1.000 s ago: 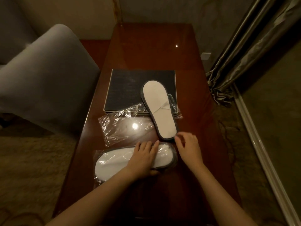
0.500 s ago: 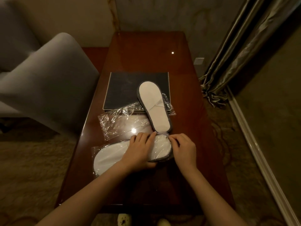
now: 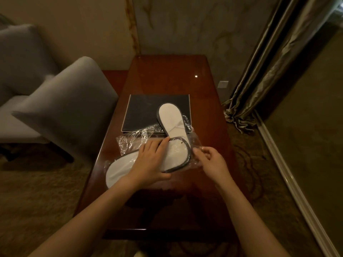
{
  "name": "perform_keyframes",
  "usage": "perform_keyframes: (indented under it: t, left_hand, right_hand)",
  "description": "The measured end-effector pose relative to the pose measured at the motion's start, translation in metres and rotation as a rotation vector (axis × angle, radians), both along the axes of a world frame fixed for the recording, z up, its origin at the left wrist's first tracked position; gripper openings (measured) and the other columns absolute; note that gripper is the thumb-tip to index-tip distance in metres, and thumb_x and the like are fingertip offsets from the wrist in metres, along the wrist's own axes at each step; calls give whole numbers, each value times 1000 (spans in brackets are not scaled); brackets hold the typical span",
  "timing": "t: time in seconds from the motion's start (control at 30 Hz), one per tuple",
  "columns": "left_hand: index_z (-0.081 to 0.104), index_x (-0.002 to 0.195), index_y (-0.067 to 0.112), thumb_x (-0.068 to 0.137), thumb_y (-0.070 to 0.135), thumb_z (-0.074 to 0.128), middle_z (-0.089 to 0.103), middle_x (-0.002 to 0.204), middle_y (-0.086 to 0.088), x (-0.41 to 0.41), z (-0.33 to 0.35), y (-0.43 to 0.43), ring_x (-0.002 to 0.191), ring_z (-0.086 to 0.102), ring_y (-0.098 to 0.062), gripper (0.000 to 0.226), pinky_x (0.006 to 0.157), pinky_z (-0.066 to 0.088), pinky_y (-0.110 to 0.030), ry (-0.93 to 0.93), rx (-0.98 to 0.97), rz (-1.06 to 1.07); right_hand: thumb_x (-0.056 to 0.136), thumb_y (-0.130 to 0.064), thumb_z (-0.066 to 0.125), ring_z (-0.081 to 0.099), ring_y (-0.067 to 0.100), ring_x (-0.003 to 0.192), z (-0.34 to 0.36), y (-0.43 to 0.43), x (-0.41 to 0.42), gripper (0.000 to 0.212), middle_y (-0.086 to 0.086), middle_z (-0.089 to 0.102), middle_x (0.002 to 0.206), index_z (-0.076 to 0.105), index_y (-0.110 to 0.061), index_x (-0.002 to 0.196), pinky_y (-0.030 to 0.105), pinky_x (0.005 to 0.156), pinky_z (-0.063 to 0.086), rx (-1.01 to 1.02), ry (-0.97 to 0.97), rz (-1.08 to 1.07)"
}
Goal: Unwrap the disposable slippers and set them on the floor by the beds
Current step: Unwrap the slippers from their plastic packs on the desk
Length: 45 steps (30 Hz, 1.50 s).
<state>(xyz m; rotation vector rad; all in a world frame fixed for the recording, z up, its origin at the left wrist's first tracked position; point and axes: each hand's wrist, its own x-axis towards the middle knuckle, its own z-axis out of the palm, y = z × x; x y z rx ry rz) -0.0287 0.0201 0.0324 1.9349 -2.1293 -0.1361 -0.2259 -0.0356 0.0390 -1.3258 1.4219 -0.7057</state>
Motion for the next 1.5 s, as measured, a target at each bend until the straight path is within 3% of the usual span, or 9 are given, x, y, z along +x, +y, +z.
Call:
perform_keyframes:
  t: [0.13, 0.23, 0.33, 0.53, 0.73, 0.97, 1.1, 1.2, 1.5]
  left_hand:
    - [21, 146, 16, 60, 55, 71, 34, 141, -5, -2, 12, -1, 128, 31, -24, 107, 109, 26, -42, 78, 2, 69]
    - [22, 146, 17, 60, 54, 72, 35, 140, -4, -1, 18, 3, 127, 30, -22, 106, 108, 26, -40, 120, -9, 99]
    - [21, 147, 17, 61, 57, 70, 35, 141, -4, 0, 18, 9, 128, 30, -23, 106, 109, 24, -42, 60, -1, 92]
    - [22, 146, 15, 59, 58, 69, 36, 142, -6, 0, 18, 17, 128, 33, -26, 108, 109, 27, -44, -41, -14, 47]
    - [34, 142, 11, 55, 59, 66, 48, 132, -10, -10, 28, 21, 119, 45, -31, 105, 100, 36, -45, -85, -122, 9]
    - [34, 143, 9, 56, 59, 68, 49, 132, -10, -13, 25, 26, 120, 47, -31, 106, 102, 37, -45, -168, -98, -41]
    - [28, 145, 10, 57, 57, 70, 45, 136, -11, -13, 23, 25, 123, 43, -30, 109, 105, 34, -45, -109, -81, -37]
    - [21, 147, 13, 59, 58, 70, 37, 141, -7, -9, 25, 22, 127, 34, -24, 111, 108, 30, -40, -35, -59, -19]
    - [24, 146, 13, 56, 59, 68, 42, 137, -7, -7, 21, 21, 122, 38, -25, 111, 104, 34, -41, -65, -104, -7]
  right_hand:
    - [87, 4, 54, 60, 13, 65, 11, -2, -2, 33, -1, 59, 85, 53, -10, 117, 16, 51, 51, -36, -169, -43]
    - [88, 4, 55, 59, 14, 65, 11, 2, -10, 32, 0, 59, 86, 52, -3, 118, 16, 52, 50, -48, -252, -5]
    - [84, -5, 65, 60, 17, 80, 7, 13, -13, 35, -1, 59, 90, 56, -5, 117, 19, 62, 49, -111, -72, 11]
    - [80, -15, 69, 51, 7, 87, 39, 16, 6, 21, -8, 53, 95, 60, -18, 100, 11, 70, 41, -712, 228, 95]
    - [84, -33, 65, 59, 15, 87, 48, 1, 23, 27, -6, 59, 92, 61, -18, 106, 29, 75, 54, -373, 179, 406]
    - [75, -37, 74, 60, 11, 73, 43, -4, 29, 33, -2, 64, 84, 60, -16, 95, 20, 57, 49, -163, 123, 440]
    - [88, -43, 57, 60, 11, 71, 47, -3, 20, 25, -1, 63, 84, 61, -19, 93, 18, 54, 49, -142, 67, 499]
    - [96, -38, 44, 61, 15, 76, 56, -4, 10, 26, 1, 64, 84, 64, -22, 93, 20, 59, 52, -48, -60, 518]
    - [86, -11, 61, 62, 32, 93, 61, -2, 16, 23, 16, 62, 99, 59, -2, 107, 38, 78, 53, -122, 21, 493]
